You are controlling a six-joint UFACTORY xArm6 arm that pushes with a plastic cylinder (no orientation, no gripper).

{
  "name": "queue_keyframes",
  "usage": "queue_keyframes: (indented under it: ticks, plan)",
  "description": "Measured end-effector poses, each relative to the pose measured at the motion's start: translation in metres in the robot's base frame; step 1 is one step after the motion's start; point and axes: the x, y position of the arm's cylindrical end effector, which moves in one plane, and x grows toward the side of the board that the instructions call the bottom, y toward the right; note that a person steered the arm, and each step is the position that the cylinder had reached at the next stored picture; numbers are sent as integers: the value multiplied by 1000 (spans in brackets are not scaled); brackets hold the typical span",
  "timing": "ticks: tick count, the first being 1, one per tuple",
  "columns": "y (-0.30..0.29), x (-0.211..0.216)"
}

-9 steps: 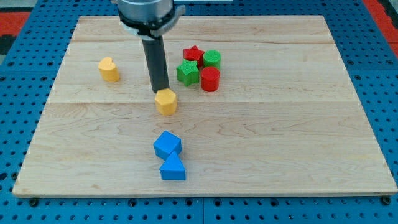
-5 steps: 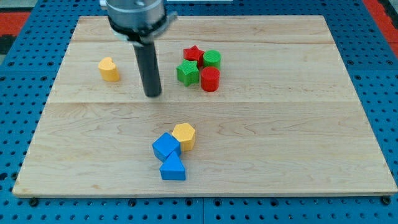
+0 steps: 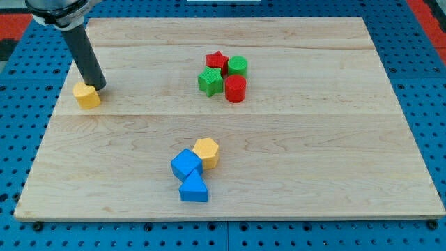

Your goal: Push the yellow heart towards bottom left

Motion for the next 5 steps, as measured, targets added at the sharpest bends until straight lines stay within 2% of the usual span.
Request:
queue_keyframes:
  ticks: [4, 5]
  plan:
    - [-1, -29]
    - [-17, -2]
